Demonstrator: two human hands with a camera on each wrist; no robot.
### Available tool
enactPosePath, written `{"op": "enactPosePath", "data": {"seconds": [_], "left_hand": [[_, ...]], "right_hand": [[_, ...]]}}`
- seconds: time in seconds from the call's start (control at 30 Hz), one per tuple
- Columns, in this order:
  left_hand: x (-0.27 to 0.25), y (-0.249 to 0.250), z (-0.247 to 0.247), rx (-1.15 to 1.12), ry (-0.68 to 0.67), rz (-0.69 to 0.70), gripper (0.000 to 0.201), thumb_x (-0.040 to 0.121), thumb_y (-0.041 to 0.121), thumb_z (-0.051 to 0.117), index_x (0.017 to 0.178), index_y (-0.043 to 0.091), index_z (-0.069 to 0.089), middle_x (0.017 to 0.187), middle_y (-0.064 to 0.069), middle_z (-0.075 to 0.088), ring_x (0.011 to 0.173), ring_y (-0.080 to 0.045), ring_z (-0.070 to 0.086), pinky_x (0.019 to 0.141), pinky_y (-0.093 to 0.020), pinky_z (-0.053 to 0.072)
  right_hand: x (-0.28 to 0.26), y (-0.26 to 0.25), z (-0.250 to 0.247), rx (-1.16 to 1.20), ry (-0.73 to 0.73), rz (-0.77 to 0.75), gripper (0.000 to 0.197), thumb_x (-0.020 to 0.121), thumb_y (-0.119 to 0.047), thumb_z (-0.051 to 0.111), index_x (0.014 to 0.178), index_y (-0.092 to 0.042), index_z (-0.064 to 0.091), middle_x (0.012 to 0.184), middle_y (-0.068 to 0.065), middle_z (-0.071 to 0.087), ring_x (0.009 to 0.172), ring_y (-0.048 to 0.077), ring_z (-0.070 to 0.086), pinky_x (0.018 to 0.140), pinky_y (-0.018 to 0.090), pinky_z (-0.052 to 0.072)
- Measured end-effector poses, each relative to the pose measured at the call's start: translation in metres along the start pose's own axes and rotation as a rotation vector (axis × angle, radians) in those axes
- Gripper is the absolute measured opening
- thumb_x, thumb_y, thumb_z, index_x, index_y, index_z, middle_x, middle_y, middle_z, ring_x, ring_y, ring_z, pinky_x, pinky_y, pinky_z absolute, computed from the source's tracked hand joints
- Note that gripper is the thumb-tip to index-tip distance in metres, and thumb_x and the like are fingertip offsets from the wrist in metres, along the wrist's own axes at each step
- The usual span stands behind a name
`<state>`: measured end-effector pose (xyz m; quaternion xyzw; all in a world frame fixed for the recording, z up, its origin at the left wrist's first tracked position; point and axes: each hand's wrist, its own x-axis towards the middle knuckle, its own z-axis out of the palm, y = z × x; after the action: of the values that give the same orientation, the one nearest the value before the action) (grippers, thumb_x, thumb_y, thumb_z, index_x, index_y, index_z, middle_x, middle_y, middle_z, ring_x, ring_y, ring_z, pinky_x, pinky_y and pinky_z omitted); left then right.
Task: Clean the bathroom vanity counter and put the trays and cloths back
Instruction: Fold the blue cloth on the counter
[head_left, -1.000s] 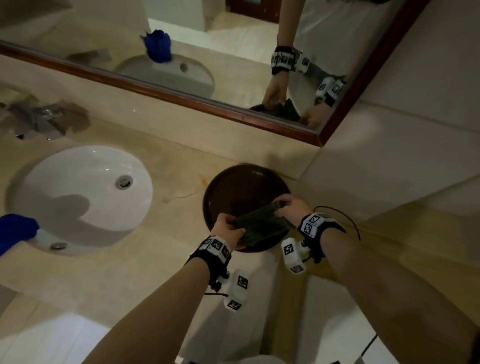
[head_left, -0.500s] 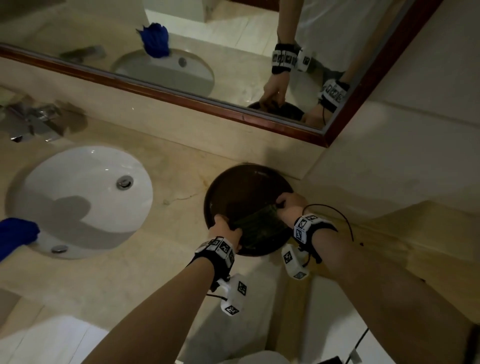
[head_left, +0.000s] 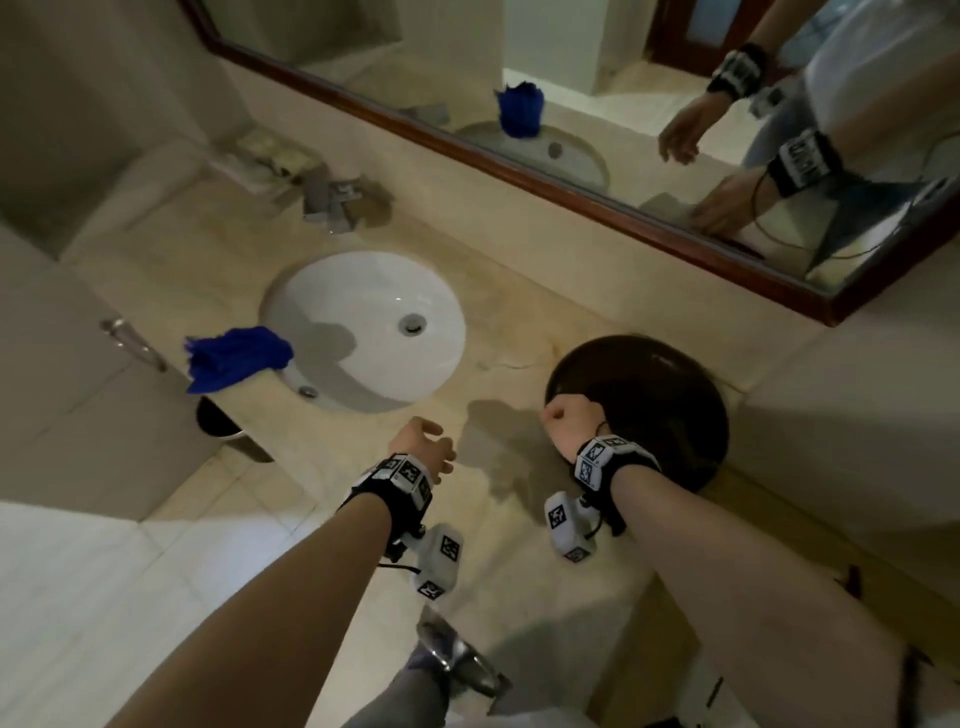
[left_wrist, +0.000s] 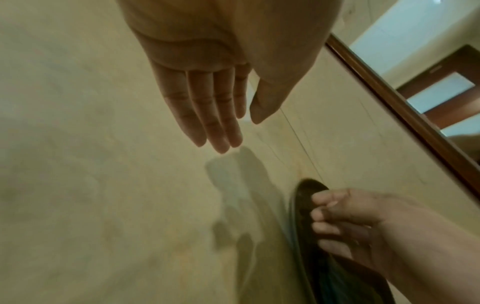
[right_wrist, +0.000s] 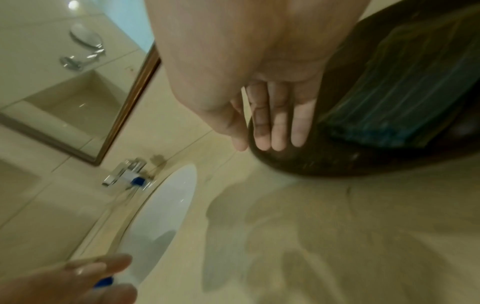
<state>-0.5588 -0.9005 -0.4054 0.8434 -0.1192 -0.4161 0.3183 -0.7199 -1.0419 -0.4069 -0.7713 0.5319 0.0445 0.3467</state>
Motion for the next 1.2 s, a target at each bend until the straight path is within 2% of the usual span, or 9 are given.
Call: {"op": "enactPosePath", "data": {"seconds": [0.2, 0.33, 0.47, 0.57, 0.67, 0.83, 1.03, 1.1, 1.2], "left_hand": [[0.023, -0.045, -0.089, -0.069, 0.080, -0.049, 0.016, 0.092, 0.012, 0.055, 0.107, 0.013, 0.053, 0.085, -0.011, 0.071, 0.078, -0.026, 0.069, 0.071, -0.041, 0.059], [0.050, -0.068, -0.147, -0.083, 0.037, -0.022, 0.017, 0.091, 0.010, 0.054, 0.107, 0.015, 0.051, 0.086, -0.011, 0.071, 0.081, -0.027, 0.069, 0.074, -0.042, 0.058], [0.084, -0.094, -0.218, -0.030, 0.009, -0.021, 0.017, 0.091, 0.010, 0.053, 0.107, 0.015, 0.051, 0.086, -0.010, 0.070, 0.076, -0.023, 0.067, 0.069, -0.037, 0.056], [0.104, -0.116, -0.274, 0.072, 0.039, -0.046, 0.016, 0.091, 0.012, 0.055, 0.106, 0.015, 0.052, 0.086, -0.009, 0.070, 0.071, -0.022, 0.065, 0.066, -0.033, 0.054], [0.124, -0.125, -0.319, 0.080, 0.042, -0.060, 0.019, 0.089, 0.014, 0.056, 0.108, 0.015, 0.053, 0.087, -0.010, 0.069, 0.068, -0.022, 0.064, 0.062, -0.032, 0.053], [0.160, -0.122, -0.354, 0.042, 0.025, -0.041, 0.018, 0.089, 0.015, 0.057, 0.107, 0.016, 0.054, 0.089, -0.011, 0.069, 0.073, -0.022, 0.067, 0.066, -0.035, 0.056], [0.195, -0.103, -0.368, -0.012, 0.001, -0.081, 0.014, 0.091, 0.010, 0.057, 0.104, 0.011, 0.056, 0.090, -0.013, 0.068, 0.068, -0.023, 0.062, 0.055, -0.027, 0.046], [0.211, -0.091, -0.379, -0.019, 0.022, -0.087, 0.013, 0.089, 0.008, 0.057, 0.102, 0.008, 0.057, 0.090, -0.013, 0.066, 0.064, -0.022, 0.059, 0.053, -0.026, 0.045], [0.239, -0.072, -0.402, 0.130, 0.079, -0.058, 0.012, 0.086, 0.011, 0.062, 0.096, 0.014, 0.056, 0.088, -0.007, 0.065, 0.066, -0.016, 0.057, 0.056, -0.023, 0.046]], "right_hand": [[-0.015, -0.072, 0.064, -0.032, -0.097, -0.066, 0.019, 0.089, -0.013, 0.051, 0.084, -0.016, 0.068, 0.081, 0.001, 0.066, 0.075, 0.021, 0.061, 0.062, 0.031, 0.054], [-0.006, -0.132, 0.110, 0.037, -0.089, -0.073, 0.017, 0.088, -0.011, 0.054, 0.083, -0.013, 0.070, 0.086, 0.002, 0.069, 0.076, 0.021, 0.062, 0.063, 0.027, 0.049], [-0.008, -0.200, 0.158, 0.067, -0.040, -0.058, 0.022, 0.085, -0.009, 0.050, 0.078, 0.000, 0.069, 0.080, 0.014, 0.069, 0.078, 0.032, 0.065, 0.066, 0.036, 0.056], [-0.018, -0.246, 0.194, 0.021, -0.015, -0.020, 0.025, 0.084, -0.010, 0.046, 0.061, -0.013, 0.054, 0.063, 0.006, 0.056, 0.062, 0.025, 0.052, 0.056, 0.025, 0.041], [-0.019, -0.279, 0.207, 0.058, -0.048, -0.012, 0.017, 0.085, -0.017, 0.055, 0.072, -0.021, 0.064, 0.079, 0.002, 0.067, 0.076, 0.022, 0.064, 0.067, 0.024, 0.050], [0.008, -0.316, 0.198, 0.008, -0.071, -0.041, 0.020, 0.087, -0.016, 0.055, 0.093, -0.020, 0.074, 0.094, 0.001, 0.072, 0.086, 0.022, 0.066, 0.074, 0.022, 0.050], [0.061, -0.352, 0.200, -0.081, -0.091, -0.064, 0.024, 0.089, -0.013, 0.049, 0.090, -0.008, 0.073, 0.092, 0.008, 0.073, 0.082, 0.023, 0.068, 0.074, 0.030, 0.057], [0.086, -0.365, 0.205, -0.097, -0.103, -0.079, 0.025, 0.089, -0.012, 0.046, 0.089, -0.007, 0.071, 0.090, 0.007, 0.070, 0.080, 0.024, 0.065, 0.068, 0.027, 0.053], [0.120, -0.390, 0.210, -0.108, -0.099, -0.118, 0.025, 0.092, -0.014, 0.044, 0.087, -0.006, 0.066, 0.088, 0.011, 0.066, 0.079, 0.026, 0.059, 0.065, 0.027, 0.045]]}}
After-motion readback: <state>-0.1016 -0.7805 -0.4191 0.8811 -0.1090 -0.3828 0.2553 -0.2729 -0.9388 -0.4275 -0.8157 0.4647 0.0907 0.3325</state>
